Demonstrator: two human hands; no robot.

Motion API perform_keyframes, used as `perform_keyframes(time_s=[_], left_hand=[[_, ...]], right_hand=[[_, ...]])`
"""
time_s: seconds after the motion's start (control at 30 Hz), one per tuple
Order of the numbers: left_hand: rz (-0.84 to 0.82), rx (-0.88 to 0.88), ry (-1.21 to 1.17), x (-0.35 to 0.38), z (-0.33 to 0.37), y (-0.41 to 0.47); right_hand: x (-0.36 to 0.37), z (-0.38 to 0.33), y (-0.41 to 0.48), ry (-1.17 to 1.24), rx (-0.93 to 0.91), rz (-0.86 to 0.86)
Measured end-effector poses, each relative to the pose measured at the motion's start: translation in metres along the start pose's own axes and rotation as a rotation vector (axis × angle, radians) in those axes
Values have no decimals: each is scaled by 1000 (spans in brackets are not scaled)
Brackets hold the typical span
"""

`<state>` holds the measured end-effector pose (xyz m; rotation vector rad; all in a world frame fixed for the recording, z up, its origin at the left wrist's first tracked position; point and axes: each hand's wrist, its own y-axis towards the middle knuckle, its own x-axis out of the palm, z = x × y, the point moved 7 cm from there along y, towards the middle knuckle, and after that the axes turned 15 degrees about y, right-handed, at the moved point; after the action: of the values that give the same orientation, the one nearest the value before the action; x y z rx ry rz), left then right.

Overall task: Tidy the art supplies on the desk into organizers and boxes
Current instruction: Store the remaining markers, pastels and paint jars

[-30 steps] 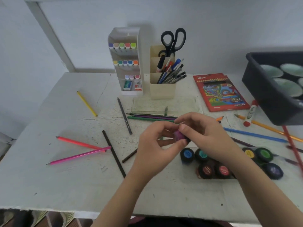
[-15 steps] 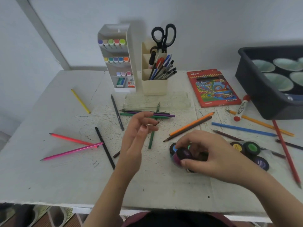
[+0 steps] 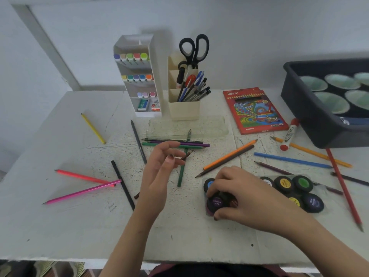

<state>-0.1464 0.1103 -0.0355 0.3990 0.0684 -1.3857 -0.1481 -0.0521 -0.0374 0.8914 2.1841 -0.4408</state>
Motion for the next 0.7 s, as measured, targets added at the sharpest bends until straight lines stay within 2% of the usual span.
perform_keyframes(time_s=[0.17, 0.3, 0.43, 0.5, 0.6, 0.7], left_hand=[[33, -26, 94, -8, -6, 9], [102, -74, 365, -24, -24, 26], [114, -130, 614, -40, -45, 47], [127, -150, 656, -47, -51, 57], [91, -170, 689, -52, -61, 68], [61, -162, 722, -55, -67, 75]], right_hand=[[-3, 3, 5, 84, 40, -44], [-29, 20, 29, 175, 131, 117], [-60, 56, 60, -41, 298, 324], [-70, 69, 72, -134, 353, 379], [-71, 80, 89, -272, 357, 324], [-70, 87, 95, -262, 351, 289]])
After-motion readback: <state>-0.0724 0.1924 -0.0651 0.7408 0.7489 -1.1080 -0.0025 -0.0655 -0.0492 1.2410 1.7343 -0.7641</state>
